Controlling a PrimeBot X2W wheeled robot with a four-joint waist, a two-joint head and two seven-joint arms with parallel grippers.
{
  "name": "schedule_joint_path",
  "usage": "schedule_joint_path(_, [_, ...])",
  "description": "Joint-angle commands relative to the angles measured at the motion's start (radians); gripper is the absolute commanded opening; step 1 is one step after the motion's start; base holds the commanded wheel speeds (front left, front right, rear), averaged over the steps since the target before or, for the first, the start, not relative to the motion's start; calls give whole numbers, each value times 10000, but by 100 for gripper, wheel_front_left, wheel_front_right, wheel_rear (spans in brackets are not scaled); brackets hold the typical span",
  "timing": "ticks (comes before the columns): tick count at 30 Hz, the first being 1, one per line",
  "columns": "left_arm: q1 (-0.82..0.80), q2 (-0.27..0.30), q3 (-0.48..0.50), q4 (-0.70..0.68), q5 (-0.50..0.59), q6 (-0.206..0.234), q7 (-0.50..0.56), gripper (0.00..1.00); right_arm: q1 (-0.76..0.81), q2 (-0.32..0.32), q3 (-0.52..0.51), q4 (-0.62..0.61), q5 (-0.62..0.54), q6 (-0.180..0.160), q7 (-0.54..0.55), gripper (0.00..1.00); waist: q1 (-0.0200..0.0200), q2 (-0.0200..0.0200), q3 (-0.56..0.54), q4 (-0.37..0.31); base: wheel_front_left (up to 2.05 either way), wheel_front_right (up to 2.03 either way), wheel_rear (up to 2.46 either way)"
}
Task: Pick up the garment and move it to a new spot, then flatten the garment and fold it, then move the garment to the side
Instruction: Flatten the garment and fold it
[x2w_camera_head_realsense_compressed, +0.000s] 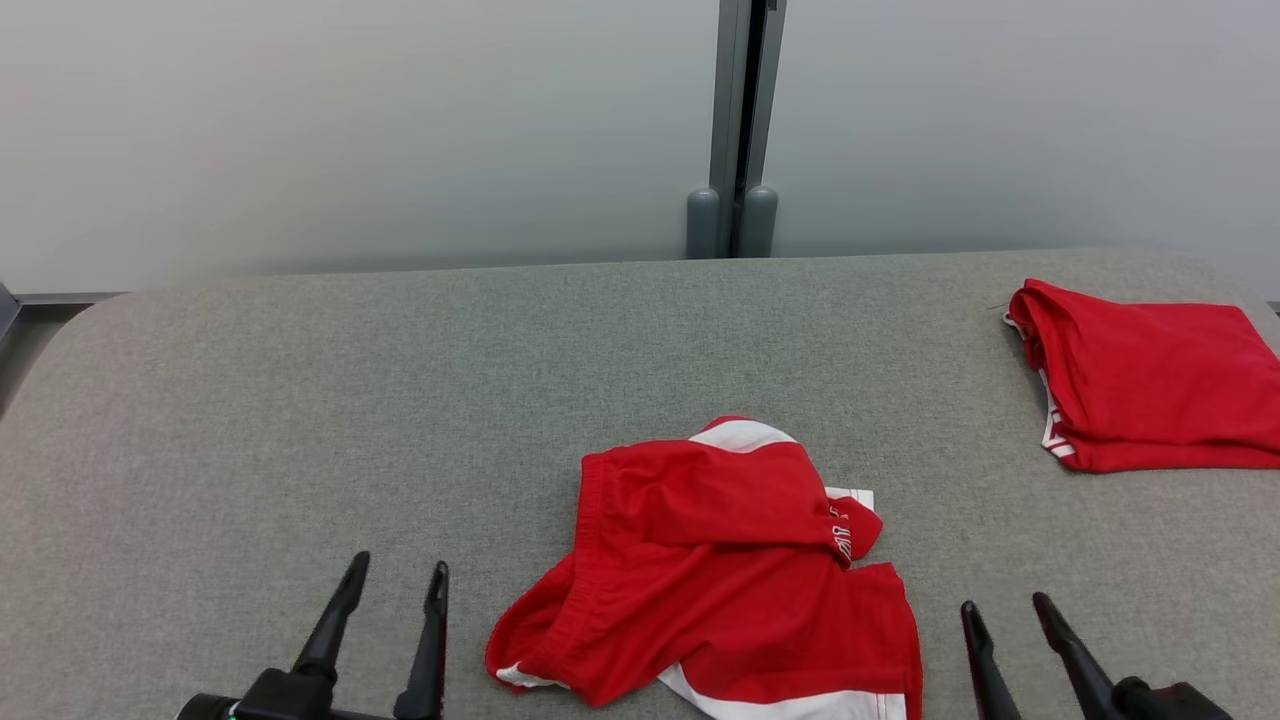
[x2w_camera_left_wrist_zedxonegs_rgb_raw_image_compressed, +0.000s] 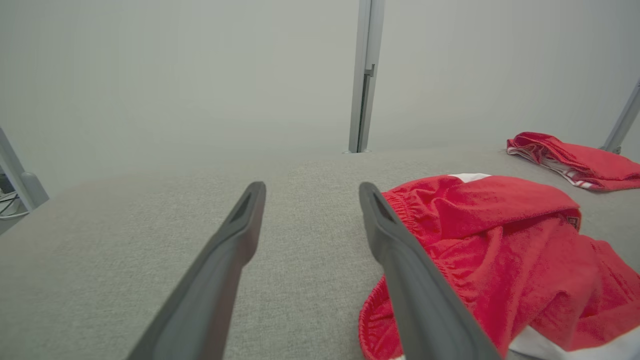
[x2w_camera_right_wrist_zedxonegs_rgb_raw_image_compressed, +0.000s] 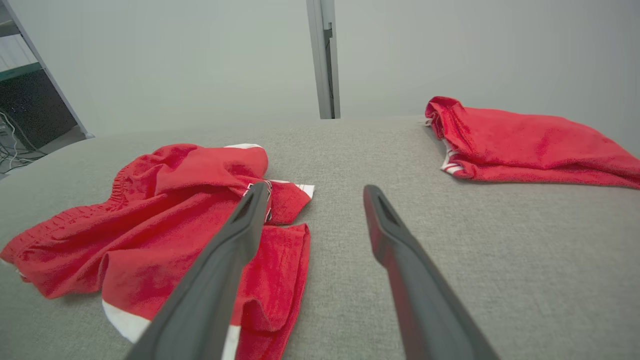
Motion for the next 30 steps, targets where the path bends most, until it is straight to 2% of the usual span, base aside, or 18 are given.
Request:
schedule_joint_path(1, [-207, 93, -248, 98, 17, -159, -45, 100, 46, -173, 264, 54, -25, 2, 69, 100, 0, -1, 18, -8, 0, 0, 0])
schedule_joint_path(3, [-279, 222, -760, 300, -53, -348, -45, 100, 129, -419, 713, 124, 4, 2, 185, 100, 0, -1, 49, -18, 0, 0, 0])
schedule_joint_path(4, [-411, 484, -1373, 549, -111, -428, -38, 100, 191, -612, 1176, 221, 87, 2, 265, 100, 0, -1, 91, -35, 0, 0, 0])
schedule_joint_path(5, [-411, 484, -1373, 549, -111, -428, -38, 100, 191, -612, 1176, 221, 87, 2, 265, 100, 0, -1, 91, -35, 0, 0, 0])
schedule_joint_path(12, [-1057, 1306, -3381, 1307, -896, -464, 177, 100, 79, -1047, 2386, 842, 437, 2, 449, 100, 0, -1, 353, -89, 0, 0, 0])
schedule_joint_path(18, [-1742, 1807, -4599, 2210, -1564, -468, 212, 100, -500, -1293, 3237, 1579, 664, 2, 542, 100, 0, -1, 544, -219, 0, 0, 0])
schedule_joint_path(25, [-2629, 2114, -5794, 3326, -2111, -468, 271, 100, -1212, -1499, 3987, 2464, 1058, 2, 543, 100, 0, -1, 734, -238, 0, 0, 0])
schedule_joint_path(30, [-3371, 2129, -6598, 4072, -2408, -468, 251, 100, -1751, -1624, 4710, 2882, 1383, 2, 490, 100, 0, -1, 900, -258, 0, 0, 0])
